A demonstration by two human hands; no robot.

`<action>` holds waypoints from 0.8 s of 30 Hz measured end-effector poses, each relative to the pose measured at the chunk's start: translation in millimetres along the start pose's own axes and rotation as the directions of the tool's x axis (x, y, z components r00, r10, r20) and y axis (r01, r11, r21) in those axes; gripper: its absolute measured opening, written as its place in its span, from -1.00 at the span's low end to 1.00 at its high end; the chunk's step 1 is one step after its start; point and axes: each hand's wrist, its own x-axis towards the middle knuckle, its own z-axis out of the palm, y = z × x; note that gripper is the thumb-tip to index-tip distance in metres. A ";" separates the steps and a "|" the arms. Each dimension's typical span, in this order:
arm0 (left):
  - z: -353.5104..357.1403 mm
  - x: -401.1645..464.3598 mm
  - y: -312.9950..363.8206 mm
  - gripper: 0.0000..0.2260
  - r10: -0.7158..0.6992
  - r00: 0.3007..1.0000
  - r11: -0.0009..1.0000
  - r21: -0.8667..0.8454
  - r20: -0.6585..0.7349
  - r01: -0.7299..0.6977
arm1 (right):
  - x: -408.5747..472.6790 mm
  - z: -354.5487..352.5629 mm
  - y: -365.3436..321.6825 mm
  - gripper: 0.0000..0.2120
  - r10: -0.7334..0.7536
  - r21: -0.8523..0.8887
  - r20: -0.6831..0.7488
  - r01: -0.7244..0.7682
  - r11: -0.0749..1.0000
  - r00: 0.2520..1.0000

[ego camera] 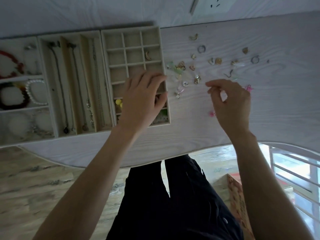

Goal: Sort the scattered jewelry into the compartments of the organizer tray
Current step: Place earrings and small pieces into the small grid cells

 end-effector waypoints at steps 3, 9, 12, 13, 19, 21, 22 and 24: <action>6.9 2.5 11.7 -0.68 -0.032 0.999 0.999 0.015 0.035 0.031 | -9.0 -5.0 22.7 -0.82 0.034 -0.134 -0.026 -0.037 0.990 0.999; 4.4 1.0 16.6 -0.67 -0.088 0.995 0.996 0.020 0.050 0.088 | -14.0 7.9 33.5 -0.81 -0.017 -0.169 0.014 0.019 0.985 1.000; 3.7 1.7 18.9 -0.67 -0.109 0.993 0.994 0.013 0.043 0.108 | -16.3 10.4 28.9 -0.75 -0.010 -0.070 0.049 0.014 0.997 0.999; 4.1 1.4 18.8 -0.67 -0.118 0.992 0.993 0.013 0.042 0.117 | -17.7 9.5 28.5 -0.73 -0.015 -0.030 0.053 0.016 0.999 0.998; 9.2 -0.3 23.7 -0.68 -0.152 0.988 0.988 0.022 0.014 0.151 | -31.4 -20.6 49.6 -0.72 0.074 -0.026 -0.027 -0.075 0.997 0.997; 10.4 -0.5 24.4 -0.67 -0.166 0.986 0.986 0.004 0.015 0.166 | -34.8 -30.5 59.8 -0.72 0.131 -0.067 -0.003 -0.131 0.989 0.991; 11.1 -0.6 25.7 -0.67 -0.170 0.985 0.985 -0.011 0.018 0.170 | -35.5 -35.1 63.7 -0.69 0.173 -0.073 0.034 -0.170 0.983 0.984; 11.5 -0.3 26.7 -0.67 -0.179 0.984 0.983 -0.034 0.020 0.180 | -36.7 -37.5 66.4 -0.58 0.235 -0.064 0.128 -0.228 0.971 0.964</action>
